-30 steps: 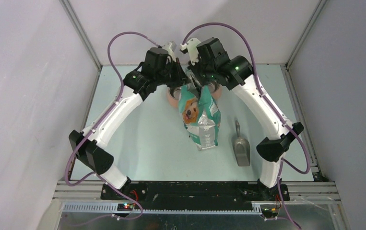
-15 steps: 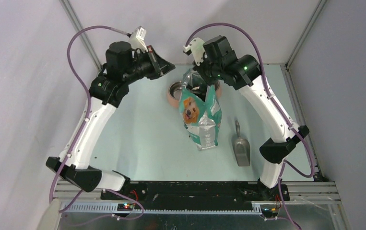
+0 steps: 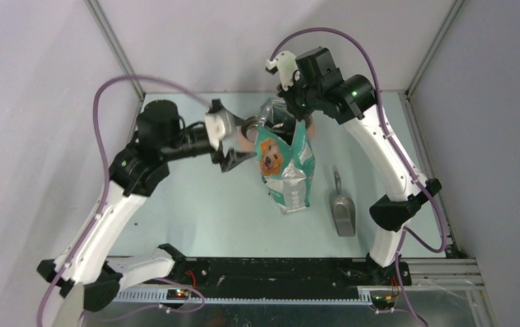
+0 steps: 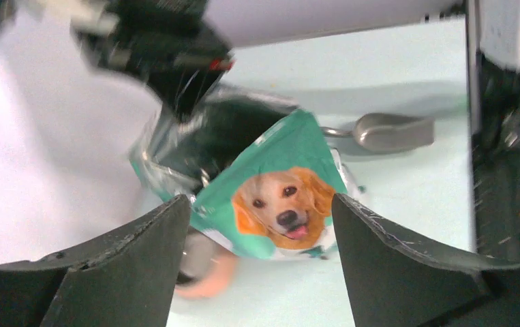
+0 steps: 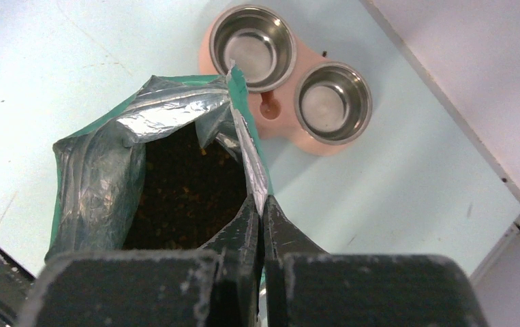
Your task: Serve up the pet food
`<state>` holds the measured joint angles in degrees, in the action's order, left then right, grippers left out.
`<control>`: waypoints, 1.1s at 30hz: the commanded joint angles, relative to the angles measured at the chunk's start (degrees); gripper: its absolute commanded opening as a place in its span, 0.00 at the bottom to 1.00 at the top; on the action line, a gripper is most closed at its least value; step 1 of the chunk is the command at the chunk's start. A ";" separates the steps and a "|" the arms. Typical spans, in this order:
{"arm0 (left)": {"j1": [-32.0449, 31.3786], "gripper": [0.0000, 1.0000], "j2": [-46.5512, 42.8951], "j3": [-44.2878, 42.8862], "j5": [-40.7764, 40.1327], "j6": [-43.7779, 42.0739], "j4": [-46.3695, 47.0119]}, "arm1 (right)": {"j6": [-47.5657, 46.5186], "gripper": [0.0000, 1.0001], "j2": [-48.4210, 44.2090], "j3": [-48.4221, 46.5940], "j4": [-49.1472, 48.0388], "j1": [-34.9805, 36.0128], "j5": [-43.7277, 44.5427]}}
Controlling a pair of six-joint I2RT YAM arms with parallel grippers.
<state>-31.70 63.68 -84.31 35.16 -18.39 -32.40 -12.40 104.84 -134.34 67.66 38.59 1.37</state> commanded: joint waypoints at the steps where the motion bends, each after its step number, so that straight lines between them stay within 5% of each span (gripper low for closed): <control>1: -7.03 0.84 -1.35 -1.75 -2.25 -43.55 -9.09 | 2.06 0.00 -2.86 -3.90 -1.24 -0.20 -5.03; 4: -9.56 0.84 3.26 -4.12 -5.51 -55.76 -14.57 | 2.44 0.00 -3.27 -3.95 -0.67 0.34 -5.93; 13: -11.61 0.78 17.81 -13.86 -8.28 -62.76 -17.97 | 2.62 0.00 -4.02 -3.84 0.38 1.32 -8.16; 17: -11.80 0.62 25.43 -27.70 -11.87 -66.17 -33.60 | 1.84 0.00 -4.06 -3.84 0.43 1.85 -7.92; 19: -11.80 0.45 28.85 -35.54 -13.10 -66.88 -41.18 | 1.00 0.00 -3.87 -4.18 0.04 1.94 -6.57; 22: -11.83 0.05 31.45 -44.46 -15.40 -68.20 -50.53 | 0.07 0.00 -2.71 -5.80 -0.51 1.64 -5.74; 23: -11.82 0.01 31.57 -46.82 -16.05 -69.19 -54.14 | 0.20 0.00 -2.45 -7.06 -0.86 1.61 -5.75; 33: -11.84 0.00 19.84 -36.65 -27.30 -71.07 -59.51 | -1.33 0.00 0.78 -11.20 -6.43 5.97 -2.89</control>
<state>-43.42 91.11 -123.59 14.52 -87.24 -86.89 -12.29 107.20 -140.79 71.61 41.89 -2.83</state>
